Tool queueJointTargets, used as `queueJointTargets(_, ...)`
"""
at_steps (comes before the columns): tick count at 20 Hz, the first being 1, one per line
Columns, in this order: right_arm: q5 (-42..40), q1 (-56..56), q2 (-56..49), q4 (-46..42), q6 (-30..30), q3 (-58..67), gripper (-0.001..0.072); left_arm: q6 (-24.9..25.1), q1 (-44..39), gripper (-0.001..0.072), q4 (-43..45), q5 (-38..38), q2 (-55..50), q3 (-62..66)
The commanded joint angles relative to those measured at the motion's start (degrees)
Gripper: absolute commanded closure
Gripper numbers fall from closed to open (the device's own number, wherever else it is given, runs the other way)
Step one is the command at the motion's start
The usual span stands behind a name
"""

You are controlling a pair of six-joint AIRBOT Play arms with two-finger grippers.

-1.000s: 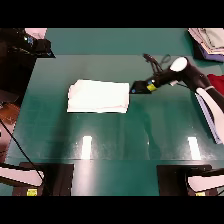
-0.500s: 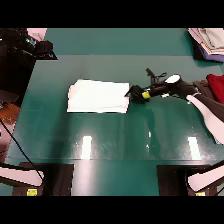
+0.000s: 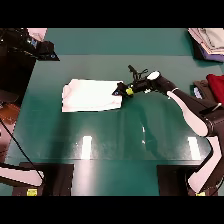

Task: Fold the shirts.

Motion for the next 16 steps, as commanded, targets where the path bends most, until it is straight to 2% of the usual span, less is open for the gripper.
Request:
queueJointTargets(1,1.6,-2.4,0.9,0.0,0.0,2.4,0.0696,0.0,0.0,0.0683,-3.3,-0.2,0.0,0.0)
queueJointTargets(4,1.1,-9.3,8.5,-4.2,0.5,-0.6,0.0697,0.1,-1.1,0.0683,-5.2,-0.1,0.3,0.0)
queueJointTargets(6,1.0,-16.5,15.7,-8.7,2.8,-3.4,0.0696,0.2,-3.7,0.0683,-5.2,0.1,0.3,0.0)
queueJointTargets(10,1.0,-34.2,27.5,-15.2,4.7,-5.9,0.0697,0.6,-11.0,0.0683,-5.2,5.2,0.3,0.0)
queueJointTargets(16,-0.8,-55.7,31.9,-15.9,4.7,-5.9,0.0697,0.6,-18.9,0.0682,-5.2,10.5,0.3,0.0)
